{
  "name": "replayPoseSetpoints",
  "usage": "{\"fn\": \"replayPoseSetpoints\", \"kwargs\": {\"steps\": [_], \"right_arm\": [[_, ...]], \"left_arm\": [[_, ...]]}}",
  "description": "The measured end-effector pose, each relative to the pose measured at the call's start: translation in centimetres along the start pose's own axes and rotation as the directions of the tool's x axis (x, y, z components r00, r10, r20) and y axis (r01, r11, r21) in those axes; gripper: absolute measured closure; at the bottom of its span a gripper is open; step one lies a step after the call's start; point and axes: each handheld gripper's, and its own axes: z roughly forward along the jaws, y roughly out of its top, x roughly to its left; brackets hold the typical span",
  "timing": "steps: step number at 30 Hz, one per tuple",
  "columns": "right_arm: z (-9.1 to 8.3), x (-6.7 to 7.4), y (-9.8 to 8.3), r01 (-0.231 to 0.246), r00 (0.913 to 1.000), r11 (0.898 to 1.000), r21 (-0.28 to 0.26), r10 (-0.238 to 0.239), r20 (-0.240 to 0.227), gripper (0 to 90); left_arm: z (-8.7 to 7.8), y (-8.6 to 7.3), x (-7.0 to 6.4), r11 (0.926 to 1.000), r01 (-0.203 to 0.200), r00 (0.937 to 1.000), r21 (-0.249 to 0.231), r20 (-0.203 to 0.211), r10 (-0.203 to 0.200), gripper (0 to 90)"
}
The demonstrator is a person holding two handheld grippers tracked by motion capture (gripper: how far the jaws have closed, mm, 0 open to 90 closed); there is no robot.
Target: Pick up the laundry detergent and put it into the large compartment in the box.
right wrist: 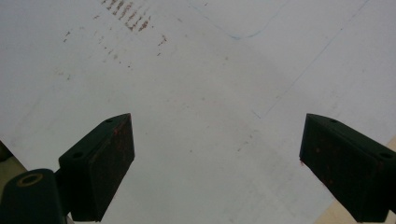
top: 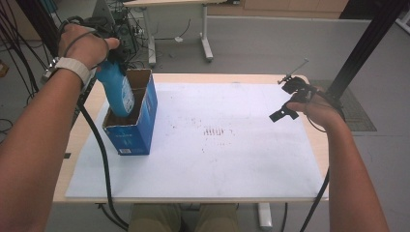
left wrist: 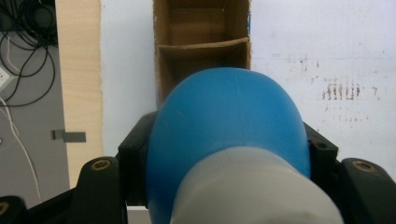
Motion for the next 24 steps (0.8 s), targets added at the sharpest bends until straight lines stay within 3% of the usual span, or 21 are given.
{"fn": "replayPoseSetpoints", "kwargs": {"steps": [15,24], "right_arm": [[0.2,-0.1,-0.3,-0.004,1.0000,1.000,0.001,0.004,0.003,10.0],[0.3,-0.1,-0.2,-0.005,1.0000,1.000,0.002,0.005,-0.001,10.0]], "left_arm": [[2.2,-0.2,0.1,0.9999,-0.003,1.0000,-0.013,-0.009,0.003,37.4],[3.8,0.0,0.0,0.9999,-0.010,0.9999,0.002,-0.006,0.010,37.4]]}}
